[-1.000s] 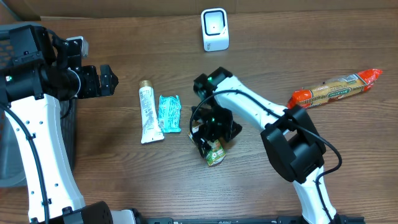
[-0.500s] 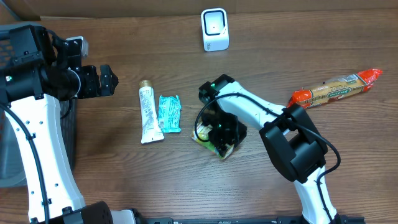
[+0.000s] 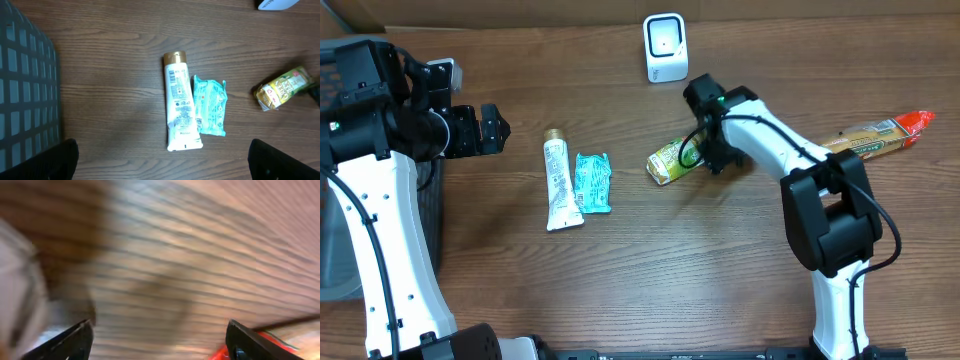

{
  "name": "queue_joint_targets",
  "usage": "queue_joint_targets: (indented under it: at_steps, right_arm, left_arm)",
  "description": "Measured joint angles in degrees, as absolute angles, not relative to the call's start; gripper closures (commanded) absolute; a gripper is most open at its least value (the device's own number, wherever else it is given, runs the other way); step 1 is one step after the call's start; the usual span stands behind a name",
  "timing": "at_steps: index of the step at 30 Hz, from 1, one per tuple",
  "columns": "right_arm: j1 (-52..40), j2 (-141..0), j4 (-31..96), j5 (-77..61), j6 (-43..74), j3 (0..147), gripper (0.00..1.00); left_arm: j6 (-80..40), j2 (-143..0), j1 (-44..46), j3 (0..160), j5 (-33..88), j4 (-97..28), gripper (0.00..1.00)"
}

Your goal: Scan the item barcode

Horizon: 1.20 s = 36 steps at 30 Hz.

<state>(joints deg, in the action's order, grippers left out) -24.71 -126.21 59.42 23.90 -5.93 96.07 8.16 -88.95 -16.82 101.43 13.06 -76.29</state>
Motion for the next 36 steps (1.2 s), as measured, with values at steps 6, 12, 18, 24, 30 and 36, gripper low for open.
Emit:
queue_joint_targets:
  at_steps: [6,12,18,24,30,36]
  right_arm:
    - [-24.6,-126.7,66.6,18.1,0.6,109.3,0.28]
    - [-24.8,-126.6,68.2,-3.5,13.9,116.6,0.28]
    - [-25.9,-126.6,68.0,-9.4,32.0,113.2,0.49]
    - [-26.4,-126.9,67.4,-8.6,51.8,106.1,0.42]
    - [-26.9,-126.9,59.4,-9.3,58.5,101.6,0.27]
    - [-28.8,-126.9,53.0,-9.6,60.2,98.5,0.27]
  left_arm:
    - [8.2,-88.9,-16.8,101.4,13.0,-76.3,0.01]
    - [8.2,-88.9,-16.8,101.4,13.1,-76.3,0.0]
    - [8.2,-88.9,-16.8,101.4,13.1,-76.3,0.01]
    - [8.2,-89.0,-16.8,101.4,13.1,-76.3,0.01]
    - [8.2,-89.0,-16.8,101.4,13.1,-76.3,0.0]
    - [8.2,-89.0,-16.8,101.4,13.1,-76.3,0.01]
